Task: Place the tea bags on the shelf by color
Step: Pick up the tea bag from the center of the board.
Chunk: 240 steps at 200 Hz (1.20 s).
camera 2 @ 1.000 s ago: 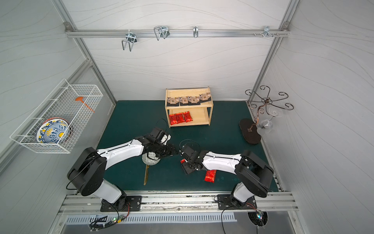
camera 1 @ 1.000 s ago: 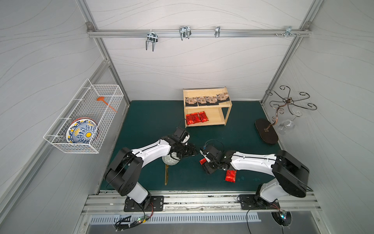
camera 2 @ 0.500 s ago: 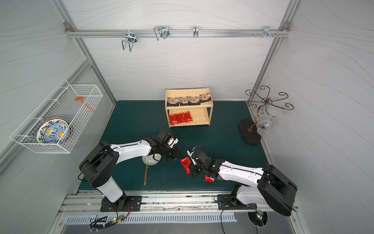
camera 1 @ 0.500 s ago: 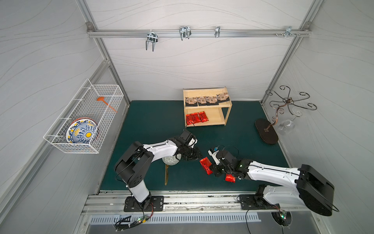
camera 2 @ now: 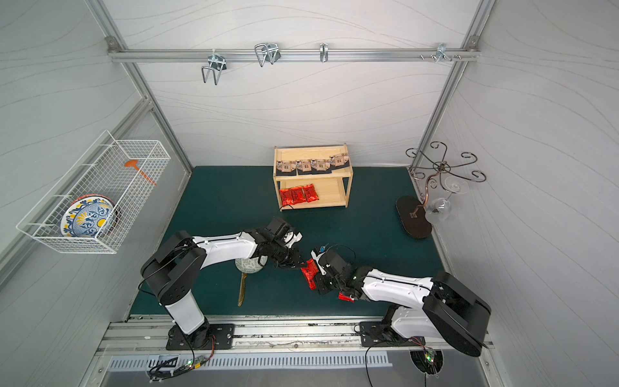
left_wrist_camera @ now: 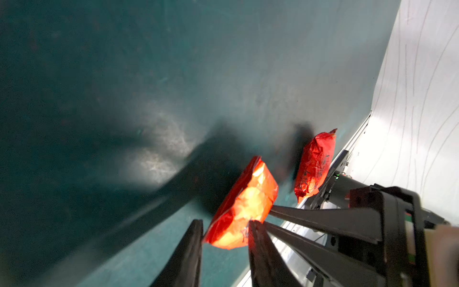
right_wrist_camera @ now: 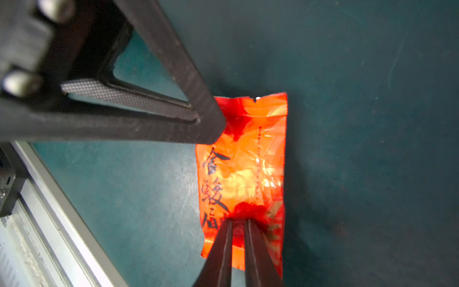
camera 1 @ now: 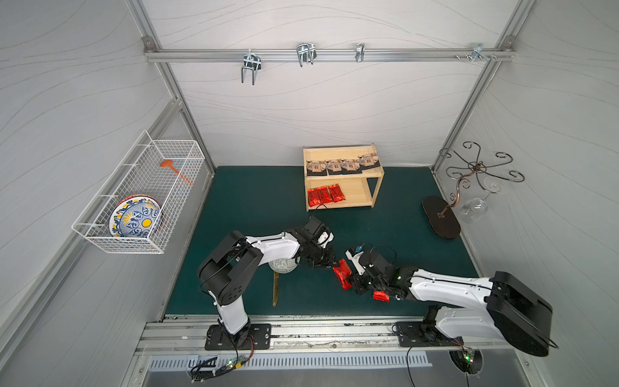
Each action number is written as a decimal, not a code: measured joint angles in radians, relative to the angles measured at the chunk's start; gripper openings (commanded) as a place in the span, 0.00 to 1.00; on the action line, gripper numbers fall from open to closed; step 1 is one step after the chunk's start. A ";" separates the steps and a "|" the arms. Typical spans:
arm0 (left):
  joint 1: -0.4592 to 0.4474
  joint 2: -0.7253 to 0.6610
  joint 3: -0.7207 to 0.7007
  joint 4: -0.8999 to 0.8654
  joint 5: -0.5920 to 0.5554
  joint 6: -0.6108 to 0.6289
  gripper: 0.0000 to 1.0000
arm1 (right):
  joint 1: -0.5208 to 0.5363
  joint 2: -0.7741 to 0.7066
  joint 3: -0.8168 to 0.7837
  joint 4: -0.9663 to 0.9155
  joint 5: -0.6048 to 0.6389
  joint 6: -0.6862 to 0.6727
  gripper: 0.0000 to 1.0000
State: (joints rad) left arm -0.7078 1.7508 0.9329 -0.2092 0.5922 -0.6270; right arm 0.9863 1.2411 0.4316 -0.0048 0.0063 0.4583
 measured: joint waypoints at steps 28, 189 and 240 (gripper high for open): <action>0.000 0.001 0.000 0.003 0.002 0.003 0.08 | -0.012 0.001 -0.006 0.005 -0.008 0.003 0.16; 0.134 -0.228 -0.042 0.209 -0.022 -0.214 0.00 | -0.282 -0.309 0.013 -0.017 -0.077 0.417 0.61; 0.137 -0.244 -0.086 0.352 0.023 -0.322 0.00 | -0.388 -0.246 0.014 0.160 -0.265 0.584 0.45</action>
State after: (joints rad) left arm -0.5709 1.5070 0.8467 0.1432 0.6147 -0.9485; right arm 0.5983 0.9955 0.4461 0.1555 -0.2584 1.0420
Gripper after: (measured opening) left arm 0.063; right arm 0.500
